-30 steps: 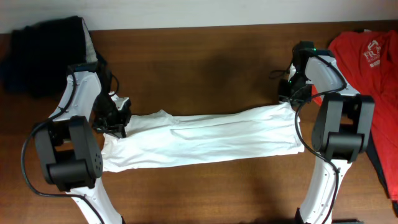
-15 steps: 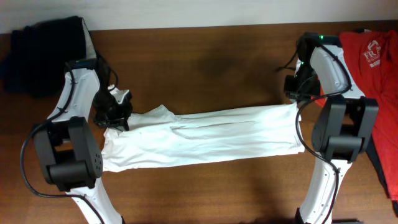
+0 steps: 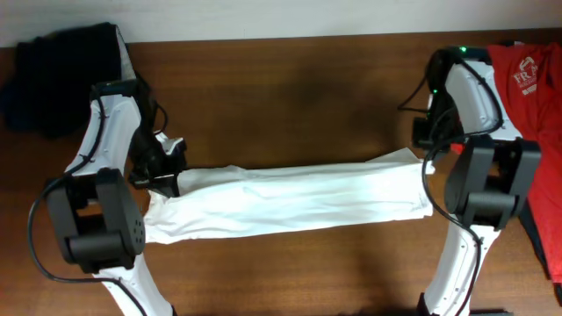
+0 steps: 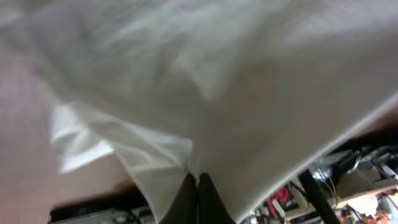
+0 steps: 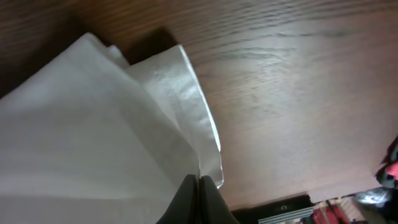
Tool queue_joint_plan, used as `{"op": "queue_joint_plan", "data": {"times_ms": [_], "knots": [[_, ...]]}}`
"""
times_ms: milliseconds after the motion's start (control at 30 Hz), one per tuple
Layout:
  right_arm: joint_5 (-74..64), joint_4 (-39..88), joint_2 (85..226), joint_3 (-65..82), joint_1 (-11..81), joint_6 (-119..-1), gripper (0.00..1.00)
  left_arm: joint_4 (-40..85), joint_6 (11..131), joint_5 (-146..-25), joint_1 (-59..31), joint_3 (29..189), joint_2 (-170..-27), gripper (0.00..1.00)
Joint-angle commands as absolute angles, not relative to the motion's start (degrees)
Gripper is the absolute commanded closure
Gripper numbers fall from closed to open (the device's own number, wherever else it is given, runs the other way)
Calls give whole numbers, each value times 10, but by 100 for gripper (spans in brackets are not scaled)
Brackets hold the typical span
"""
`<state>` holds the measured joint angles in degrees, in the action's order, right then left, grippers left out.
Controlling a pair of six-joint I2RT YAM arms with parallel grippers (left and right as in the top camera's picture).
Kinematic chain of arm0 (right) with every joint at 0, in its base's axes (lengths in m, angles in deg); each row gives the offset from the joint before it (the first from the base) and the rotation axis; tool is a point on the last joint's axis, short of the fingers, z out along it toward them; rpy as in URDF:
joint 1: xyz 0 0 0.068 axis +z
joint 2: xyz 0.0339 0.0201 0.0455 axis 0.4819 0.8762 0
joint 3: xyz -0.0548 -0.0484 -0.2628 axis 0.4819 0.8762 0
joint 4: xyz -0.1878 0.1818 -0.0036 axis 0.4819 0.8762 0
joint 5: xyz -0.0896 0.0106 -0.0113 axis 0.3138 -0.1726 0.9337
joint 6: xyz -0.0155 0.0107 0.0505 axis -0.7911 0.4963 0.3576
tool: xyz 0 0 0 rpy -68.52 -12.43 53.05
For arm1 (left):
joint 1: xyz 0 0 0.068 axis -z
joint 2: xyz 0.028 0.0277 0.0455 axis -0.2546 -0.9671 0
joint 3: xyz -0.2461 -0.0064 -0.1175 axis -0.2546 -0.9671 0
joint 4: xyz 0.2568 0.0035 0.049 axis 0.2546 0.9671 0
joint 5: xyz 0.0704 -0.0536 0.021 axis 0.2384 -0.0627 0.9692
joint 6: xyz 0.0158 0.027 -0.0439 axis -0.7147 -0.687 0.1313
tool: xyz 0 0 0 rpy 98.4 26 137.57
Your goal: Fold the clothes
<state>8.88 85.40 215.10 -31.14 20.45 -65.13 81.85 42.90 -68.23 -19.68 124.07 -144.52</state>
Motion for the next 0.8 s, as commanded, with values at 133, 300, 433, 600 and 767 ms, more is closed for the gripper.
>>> {"op": "queue_joint_plan", "data": {"times_ms": [133, 300, 433, 600, 767], "knots": [[109, 870, 2153, -322, 168, -645, 96, 820, 442, -668, -203, 1176, -1414, 100], [109, 893, 2153, -321, 173, -645, 72, 807, 448, -670, -201, 1134, -1414, 67], [109, 893, 2153, -320, 173, -645, 1, 807, 450, -670, -201, 1134, -1414, 14], [108, 893, 2153, -320, 172, -645, 1, 764, 449, -670, -201, 1134, -1414, 1], [82, 878, 2153, -320, 172, -645, 1, 656, 449, -670, -201, 1135, -1414, 4]]}}
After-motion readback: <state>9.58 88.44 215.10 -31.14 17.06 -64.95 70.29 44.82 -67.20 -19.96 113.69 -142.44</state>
